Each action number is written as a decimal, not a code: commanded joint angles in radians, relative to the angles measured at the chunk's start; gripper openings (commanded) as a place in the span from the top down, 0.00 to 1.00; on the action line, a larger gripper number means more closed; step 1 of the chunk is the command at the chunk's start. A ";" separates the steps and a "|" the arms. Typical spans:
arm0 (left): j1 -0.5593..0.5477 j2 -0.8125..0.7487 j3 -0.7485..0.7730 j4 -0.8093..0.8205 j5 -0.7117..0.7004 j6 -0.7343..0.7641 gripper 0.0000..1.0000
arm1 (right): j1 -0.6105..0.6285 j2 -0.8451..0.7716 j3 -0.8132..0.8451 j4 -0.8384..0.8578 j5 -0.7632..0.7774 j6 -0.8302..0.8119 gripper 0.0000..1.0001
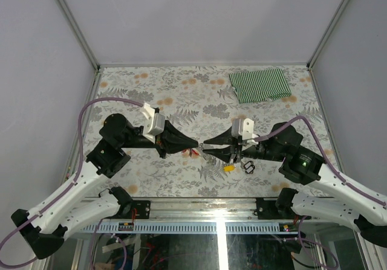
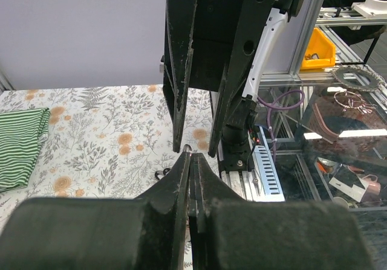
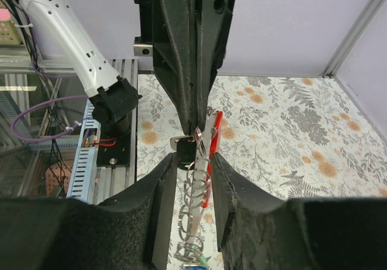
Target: Put the keys on the keyring
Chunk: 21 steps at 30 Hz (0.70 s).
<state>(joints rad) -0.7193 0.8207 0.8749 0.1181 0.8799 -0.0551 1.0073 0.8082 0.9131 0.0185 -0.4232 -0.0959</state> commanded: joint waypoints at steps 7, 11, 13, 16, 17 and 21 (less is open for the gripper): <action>-0.004 0.012 0.039 0.051 0.051 -0.003 1.00 | 0.005 0.031 0.061 0.052 -0.036 -0.040 0.67; -0.004 0.016 0.043 0.048 0.060 -0.004 1.00 | 0.004 0.046 0.069 0.047 -0.047 -0.044 0.70; -0.005 0.016 0.045 0.045 0.060 -0.003 1.00 | 0.004 0.055 0.081 0.038 -0.057 -0.044 0.79; -0.003 0.015 0.047 0.037 0.057 0.001 1.00 | 0.005 0.065 0.099 0.018 -0.072 -0.042 0.99; -0.004 0.013 0.048 0.037 0.055 0.001 0.98 | 0.005 0.066 0.105 0.009 -0.075 -0.042 1.00; -0.004 -0.013 0.047 0.057 0.036 -0.024 0.76 | 0.005 0.046 0.120 -0.007 -0.076 -0.040 1.00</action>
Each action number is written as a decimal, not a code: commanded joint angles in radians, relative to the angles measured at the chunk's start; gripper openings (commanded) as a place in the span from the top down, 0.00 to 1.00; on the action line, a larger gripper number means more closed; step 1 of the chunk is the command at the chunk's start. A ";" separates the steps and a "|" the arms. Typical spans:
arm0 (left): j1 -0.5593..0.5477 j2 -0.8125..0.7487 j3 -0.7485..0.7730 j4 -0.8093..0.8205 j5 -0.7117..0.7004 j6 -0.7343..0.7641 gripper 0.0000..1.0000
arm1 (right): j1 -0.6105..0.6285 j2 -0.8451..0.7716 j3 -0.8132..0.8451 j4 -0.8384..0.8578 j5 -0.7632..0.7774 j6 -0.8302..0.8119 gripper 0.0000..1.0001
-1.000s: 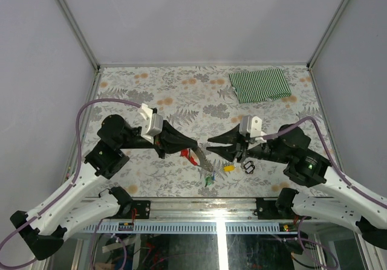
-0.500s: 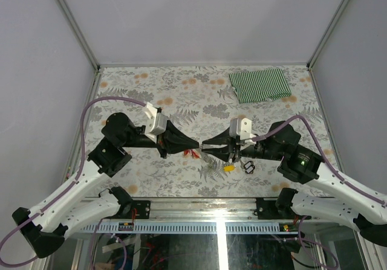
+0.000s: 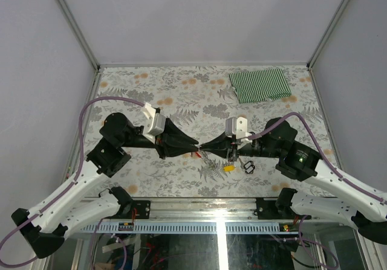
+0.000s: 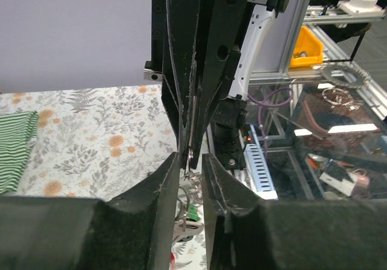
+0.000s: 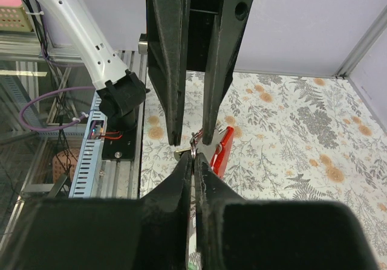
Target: Put the keys on the keyring
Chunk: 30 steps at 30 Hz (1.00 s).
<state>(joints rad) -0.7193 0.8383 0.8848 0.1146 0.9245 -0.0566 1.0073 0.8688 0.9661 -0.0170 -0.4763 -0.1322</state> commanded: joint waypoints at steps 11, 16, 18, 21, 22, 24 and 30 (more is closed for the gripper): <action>-0.004 -0.126 0.030 -0.033 -0.112 -0.017 0.42 | 0.005 -0.098 0.071 0.150 -0.080 -0.002 1.00; -0.004 -0.187 -0.032 0.030 -0.235 -0.071 0.34 | 0.004 -0.100 0.060 0.259 -0.019 0.046 1.00; -0.004 -0.219 -0.072 0.079 -0.316 -0.106 0.31 | 0.004 -0.101 0.044 0.311 0.014 0.073 1.00; -0.004 -0.258 -0.135 0.164 -0.409 -0.164 0.28 | 0.004 -0.104 0.007 0.414 0.048 0.110 1.00; -0.004 -0.264 -0.151 0.184 -0.424 -0.178 0.28 | 0.004 -0.104 -0.001 0.446 0.057 0.120 1.00; -0.004 -0.271 -0.184 0.238 -0.434 -0.210 0.28 | 0.005 -0.101 -0.011 0.492 0.064 0.131 1.00; -0.003 -0.257 -0.274 0.398 -0.480 -0.322 0.28 | 0.004 -0.082 -0.001 0.554 0.051 0.153 1.00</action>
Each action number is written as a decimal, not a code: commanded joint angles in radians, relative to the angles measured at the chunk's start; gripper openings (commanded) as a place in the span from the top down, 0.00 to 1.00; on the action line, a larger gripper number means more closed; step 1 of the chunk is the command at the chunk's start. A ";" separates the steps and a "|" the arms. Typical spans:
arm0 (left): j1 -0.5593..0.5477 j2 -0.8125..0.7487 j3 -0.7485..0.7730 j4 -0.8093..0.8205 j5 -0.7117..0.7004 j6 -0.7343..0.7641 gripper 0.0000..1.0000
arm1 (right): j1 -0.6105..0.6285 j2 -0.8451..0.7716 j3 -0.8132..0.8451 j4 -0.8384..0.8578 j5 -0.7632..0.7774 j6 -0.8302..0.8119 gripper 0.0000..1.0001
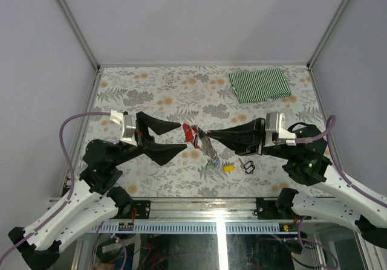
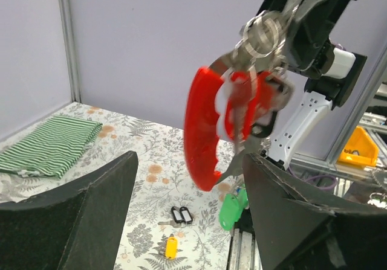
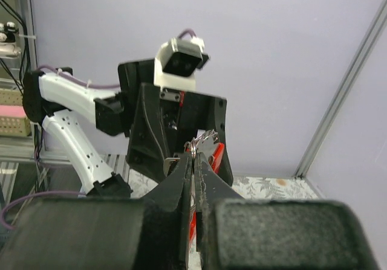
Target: Put the keys on the keyring
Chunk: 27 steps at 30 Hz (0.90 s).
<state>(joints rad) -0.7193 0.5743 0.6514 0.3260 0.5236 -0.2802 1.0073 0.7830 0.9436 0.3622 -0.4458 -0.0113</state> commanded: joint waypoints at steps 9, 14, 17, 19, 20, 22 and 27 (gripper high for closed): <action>-0.004 0.081 -0.046 0.247 -0.187 -0.123 0.29 | 0.005 0.031 0.031 0.195 0.088 0.047 1.00; -0.006 0.108 -0.034 0.236 -0.205 -0.100 0.26 | 0.005 0.037 0.024 0.197 0.173 0.044 1.00; -0.009 0.125 -0.033 0.236 -0.218 -0.082 0.26 | 0.005 0.039 0.019 0.209 0.198 0.041 1.00; -0.012 0.135 -0.033 0.246 -0.224 -0.079 0.26 | 0.004 0.042 0.017 0.211 0.213 0.040 1.00; -0.015 0.143 -0.032 0.252 -0.225 -0.078 0.26 | 0.005 0.044 0.017 0.211 0.218 0.039 1.00; -0.021 0.153 -0.031 0.264 -0.229 -0.075 0.25 | 0.005 0.048 0.017 0.213 0.223 0.039 1.00; -0.037 0.178 -0.018 0.292 -0.229 -0.072 0.25 | 0.005 0.056 0.012 0.215 0.230 0.039 1.00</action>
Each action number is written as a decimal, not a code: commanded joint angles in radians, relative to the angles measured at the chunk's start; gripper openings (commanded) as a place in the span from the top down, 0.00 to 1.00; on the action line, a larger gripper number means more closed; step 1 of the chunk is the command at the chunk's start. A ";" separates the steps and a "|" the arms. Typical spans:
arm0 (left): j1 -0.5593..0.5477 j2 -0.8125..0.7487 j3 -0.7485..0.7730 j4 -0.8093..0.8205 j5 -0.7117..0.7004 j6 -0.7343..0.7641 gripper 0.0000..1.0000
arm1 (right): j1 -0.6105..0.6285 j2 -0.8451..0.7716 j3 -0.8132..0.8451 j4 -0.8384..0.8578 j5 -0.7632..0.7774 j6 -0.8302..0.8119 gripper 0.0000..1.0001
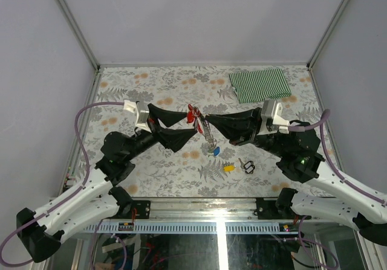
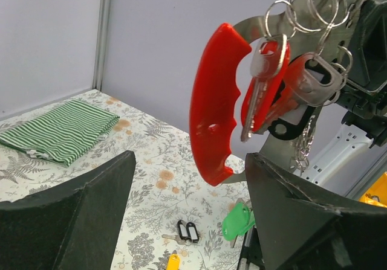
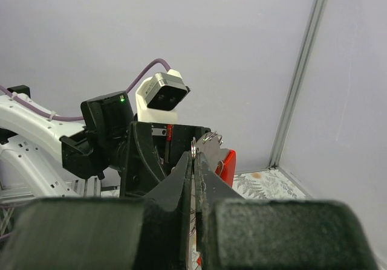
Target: Put the keys on the keyring
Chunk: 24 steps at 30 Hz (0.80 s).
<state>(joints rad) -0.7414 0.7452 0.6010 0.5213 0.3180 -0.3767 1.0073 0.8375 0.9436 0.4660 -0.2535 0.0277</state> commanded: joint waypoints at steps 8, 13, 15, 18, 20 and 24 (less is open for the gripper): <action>-0.048 0.036 0.044 0.114 -0.067 0.031 0.25 | 0.005 0.008 0.008 0.109 0.043 0.007 1.00; -0.070 0.057 0.054 0.113 -0.136 0.048 0.28 | 0.004 0.014 0.009 0.112 0.039 0.015 1.00; -0.079 0.067 0.061 0.108 -0.163 0.060 0.30 | 0.005 0.016 0.009 0.112 0.037 0.017 1.00; -0.093 0.082 0.070 0.096 -0.195 0.079 0.33 | 0.004 0.018 0.008 0.112 0.031 0.024 1.00; -0.101 0.090 0.078 0.095 -0.206 0.086 0.37 | 0.005 0.018 0.006 0.112 0.027 0.026 1.00; -0.108 0.100 0.094 0.087 -0.206 0.094 0.52 | 0.006 0.013 0.001 0.102 0.015 0.012 1.00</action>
<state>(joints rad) -0.8391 0.8387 0.6498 0.5640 0.1532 -0.3176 1.0073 0.8577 0.9409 0.4709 -0.2451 0.0418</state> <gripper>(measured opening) 0.543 0.014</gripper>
